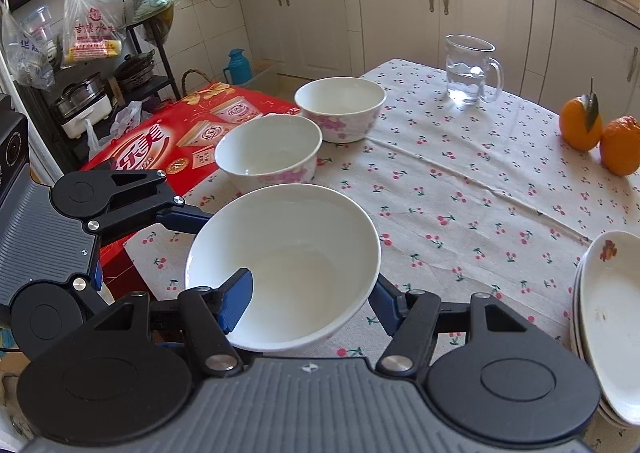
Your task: Organize plates and bowls
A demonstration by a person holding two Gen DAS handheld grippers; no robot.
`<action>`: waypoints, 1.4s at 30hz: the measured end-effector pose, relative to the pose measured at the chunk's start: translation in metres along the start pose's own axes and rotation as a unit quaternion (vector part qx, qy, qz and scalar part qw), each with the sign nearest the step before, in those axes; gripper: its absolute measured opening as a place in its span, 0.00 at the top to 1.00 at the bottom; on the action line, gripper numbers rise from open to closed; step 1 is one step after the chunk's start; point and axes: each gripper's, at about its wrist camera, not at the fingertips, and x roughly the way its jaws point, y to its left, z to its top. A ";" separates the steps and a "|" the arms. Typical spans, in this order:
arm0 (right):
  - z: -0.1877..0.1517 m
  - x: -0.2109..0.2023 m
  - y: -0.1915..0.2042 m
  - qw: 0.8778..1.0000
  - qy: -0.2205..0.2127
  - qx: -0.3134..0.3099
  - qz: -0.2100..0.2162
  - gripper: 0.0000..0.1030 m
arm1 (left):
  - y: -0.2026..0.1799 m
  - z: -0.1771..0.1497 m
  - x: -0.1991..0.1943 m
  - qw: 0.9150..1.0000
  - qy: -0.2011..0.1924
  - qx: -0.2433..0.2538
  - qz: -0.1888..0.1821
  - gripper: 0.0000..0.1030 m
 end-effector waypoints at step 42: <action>-0.013 0.001 -0.043 0.998 -0.016 0.041 -0.037 0.03 | 0.000 0.014 0.039 0.999 0.008 -0.002 -0.035 0.06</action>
